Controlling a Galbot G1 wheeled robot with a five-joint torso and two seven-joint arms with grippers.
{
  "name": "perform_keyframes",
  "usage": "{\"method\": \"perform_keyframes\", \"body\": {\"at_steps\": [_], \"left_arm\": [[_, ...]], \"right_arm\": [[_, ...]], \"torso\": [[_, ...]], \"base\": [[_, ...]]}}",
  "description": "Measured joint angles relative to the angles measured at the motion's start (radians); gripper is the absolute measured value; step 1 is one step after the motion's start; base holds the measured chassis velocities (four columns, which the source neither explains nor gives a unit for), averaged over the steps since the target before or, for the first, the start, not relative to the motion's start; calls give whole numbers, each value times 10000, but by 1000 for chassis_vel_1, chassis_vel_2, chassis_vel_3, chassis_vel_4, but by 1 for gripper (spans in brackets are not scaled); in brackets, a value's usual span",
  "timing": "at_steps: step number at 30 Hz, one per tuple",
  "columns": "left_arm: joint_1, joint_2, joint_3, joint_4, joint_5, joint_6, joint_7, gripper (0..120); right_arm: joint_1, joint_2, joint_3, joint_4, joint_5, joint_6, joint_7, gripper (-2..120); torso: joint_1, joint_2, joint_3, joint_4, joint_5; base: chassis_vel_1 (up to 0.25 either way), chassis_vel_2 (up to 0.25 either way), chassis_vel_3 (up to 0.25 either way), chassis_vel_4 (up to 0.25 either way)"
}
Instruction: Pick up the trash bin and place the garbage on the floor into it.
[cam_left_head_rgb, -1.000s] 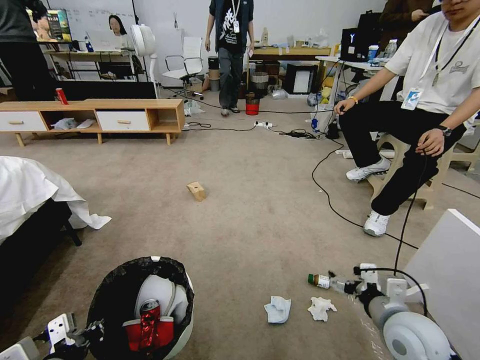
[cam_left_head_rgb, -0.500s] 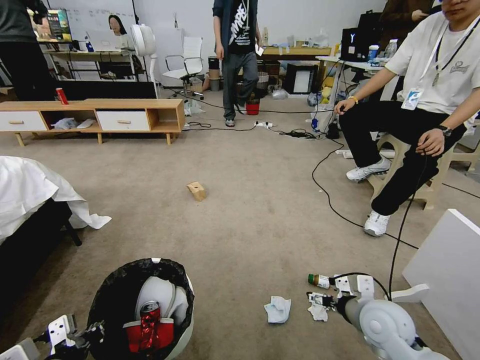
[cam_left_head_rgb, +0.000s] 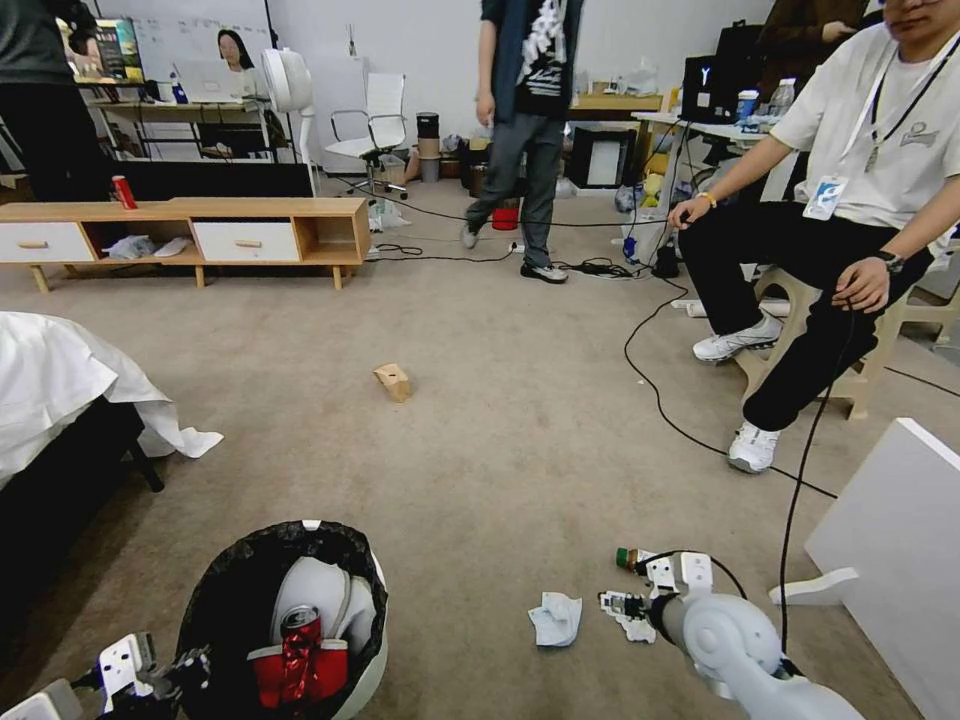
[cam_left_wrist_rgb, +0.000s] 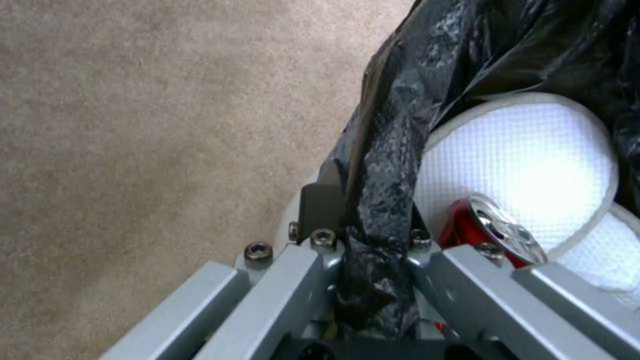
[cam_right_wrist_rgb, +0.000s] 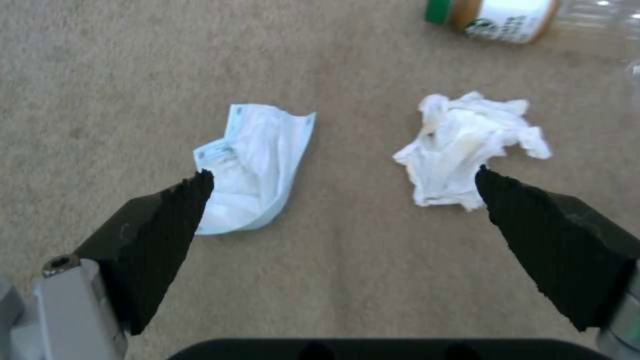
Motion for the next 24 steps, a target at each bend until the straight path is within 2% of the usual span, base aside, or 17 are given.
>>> {"method": "perform_keyframes", "body": {"at_steps": [10,24], "left_arm": [[-73,27,64,144,40,-9,27,2],[-120,106,115,213,27,-34,54,2]], "right_arm": [[485,890,-825,-1096,-247,255,-132,100],[987,1682,-1263,-2244,-608,530,-409,100]], "torso": [[0,0,0,0,0],[0,0,-1,0,0]], "base": [[0,0,0,0],[0,0,0,0]]}}
